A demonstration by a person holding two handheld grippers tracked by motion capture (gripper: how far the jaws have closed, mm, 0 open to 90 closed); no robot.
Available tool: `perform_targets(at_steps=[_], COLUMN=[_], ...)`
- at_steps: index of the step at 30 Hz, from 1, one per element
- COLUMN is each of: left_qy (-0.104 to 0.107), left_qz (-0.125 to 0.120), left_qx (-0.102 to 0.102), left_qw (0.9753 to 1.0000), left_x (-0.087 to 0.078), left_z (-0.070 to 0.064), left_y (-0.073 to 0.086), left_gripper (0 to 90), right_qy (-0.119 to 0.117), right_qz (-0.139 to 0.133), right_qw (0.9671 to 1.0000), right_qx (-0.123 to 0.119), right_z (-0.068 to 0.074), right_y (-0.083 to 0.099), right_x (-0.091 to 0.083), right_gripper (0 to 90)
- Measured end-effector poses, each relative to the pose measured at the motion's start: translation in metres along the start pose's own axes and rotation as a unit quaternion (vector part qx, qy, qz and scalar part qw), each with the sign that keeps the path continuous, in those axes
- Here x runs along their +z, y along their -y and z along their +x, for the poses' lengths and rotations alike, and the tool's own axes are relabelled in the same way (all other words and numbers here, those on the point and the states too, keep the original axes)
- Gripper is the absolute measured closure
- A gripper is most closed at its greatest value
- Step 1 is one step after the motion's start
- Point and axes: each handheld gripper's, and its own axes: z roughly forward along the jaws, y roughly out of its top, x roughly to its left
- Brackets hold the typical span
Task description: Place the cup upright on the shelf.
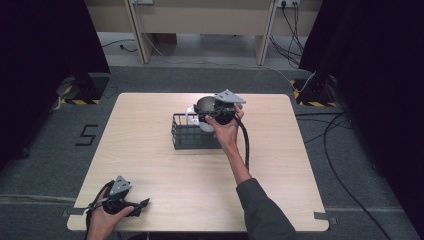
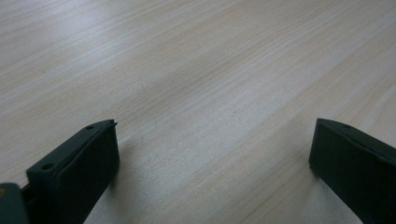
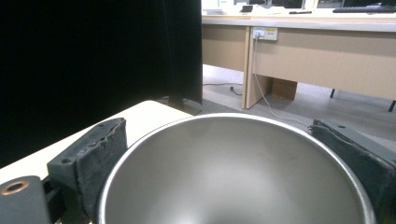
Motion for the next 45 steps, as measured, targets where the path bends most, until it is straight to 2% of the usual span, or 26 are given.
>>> perform_targets(at_steps=[23,28,45], left_qy=[0.000,0.000,0.000], left_qz=[0.000,0.000,0.000], left_qx=[0.000,0.000,0.001], left_qw=[1.0000,1.0000,1.0000], left_x=[0.000,0.000,0.000], left_z=[0.000,0.000,0.000], left_y=[0.000,0.000,0.000], left_gripper=[0.9,0.9,0.9], right_qy=[0.005,0.006,0.006], right_qz=[0.009,0.018,0.022], right_qw=[0.9999,0.9998,0.9997], right_qx=[0.001,-0.005,-0.005], right_z=[-0.001,-0.001,-0.001], right_y=[0.024,0.031,0.038], right_x=[0.005,0.008,0.008], right_gripper=[6.4,6.4,5.9])
